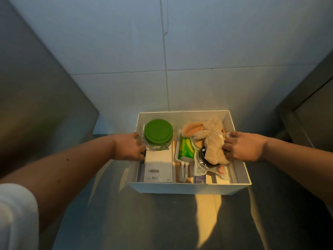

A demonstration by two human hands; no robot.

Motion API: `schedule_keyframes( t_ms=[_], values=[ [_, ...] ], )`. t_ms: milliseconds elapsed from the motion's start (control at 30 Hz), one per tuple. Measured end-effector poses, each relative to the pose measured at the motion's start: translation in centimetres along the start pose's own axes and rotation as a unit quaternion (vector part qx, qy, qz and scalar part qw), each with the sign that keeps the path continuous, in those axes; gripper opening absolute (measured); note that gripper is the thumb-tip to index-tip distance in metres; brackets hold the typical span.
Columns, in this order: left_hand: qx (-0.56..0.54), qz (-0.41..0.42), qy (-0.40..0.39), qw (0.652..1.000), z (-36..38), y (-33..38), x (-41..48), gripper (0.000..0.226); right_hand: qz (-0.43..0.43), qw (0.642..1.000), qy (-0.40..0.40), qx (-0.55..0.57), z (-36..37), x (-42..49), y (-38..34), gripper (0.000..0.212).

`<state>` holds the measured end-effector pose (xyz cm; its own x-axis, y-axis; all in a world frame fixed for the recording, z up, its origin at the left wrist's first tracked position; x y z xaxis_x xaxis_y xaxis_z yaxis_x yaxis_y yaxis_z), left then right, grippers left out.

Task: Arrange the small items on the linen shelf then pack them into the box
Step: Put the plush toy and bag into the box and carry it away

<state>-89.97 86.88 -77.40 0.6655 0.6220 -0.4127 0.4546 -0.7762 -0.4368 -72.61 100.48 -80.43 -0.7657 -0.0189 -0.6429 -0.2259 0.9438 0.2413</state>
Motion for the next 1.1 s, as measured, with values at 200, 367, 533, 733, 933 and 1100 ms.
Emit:
schedule_keyframes(
  t_ms=[200, 367, 533, 733, 933, 1100],
  values=[
    [-0.013, -0.026, -0.025, 0.999, 0.0, -0.4, -0.2, 0.018, 0.011, 1.000, -0.003, 0.002, 0.0, -0.1, 0.1, 0.029],
    [-0.049, -0.052, -0.021, 0.997, -1.8, -0.5, -0.5, 0.029, 0.018, 1.000, 0.008, -0.002, -0.1, -0.5, -0.2, 0.030],
    [-0.068, -0.075, -0.119, 0.988, -0.3, -0.5, -0.4, 0.022, 0.045, 0.999, 0.024, 0.017, -0.4, -1.2, 0.0, 0.034],
    [-0.086, -0.124, -0.218, 0.964, 1.4, 0.3, -0.9, 0.032, 0.069, 0.996, 0.027, 0.047, 1.0, -1.9, -0.1, 0.035],
    [-0.186, -0.285, -0.172, 0.924, 0.9, 1.0, -1.7, 0.033, 0.099, 0.977, 0.097, 0.160, 0.4, -3.2, -1.1, 0.043],
    [-0.264, -0.458, 0.129, 0.839, -4.5, 0.9, 0.2, 0.020, 0.131, 0.914, 0.300, 0.239, -2.9, -3.5, -3.2, 0.025]
  ],
)
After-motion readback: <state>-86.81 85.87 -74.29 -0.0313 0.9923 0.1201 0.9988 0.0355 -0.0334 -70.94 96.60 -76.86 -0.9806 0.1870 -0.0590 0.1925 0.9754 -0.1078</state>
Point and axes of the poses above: each hand's wrist, its own x-axis towards the middle knuckle, its own z-axis out of the palm, y = z × x, the point moved 7 cm from there along x, towards the middle knuckle, and after that the axes turned 6 degrees about x, right-handed, at the moved point
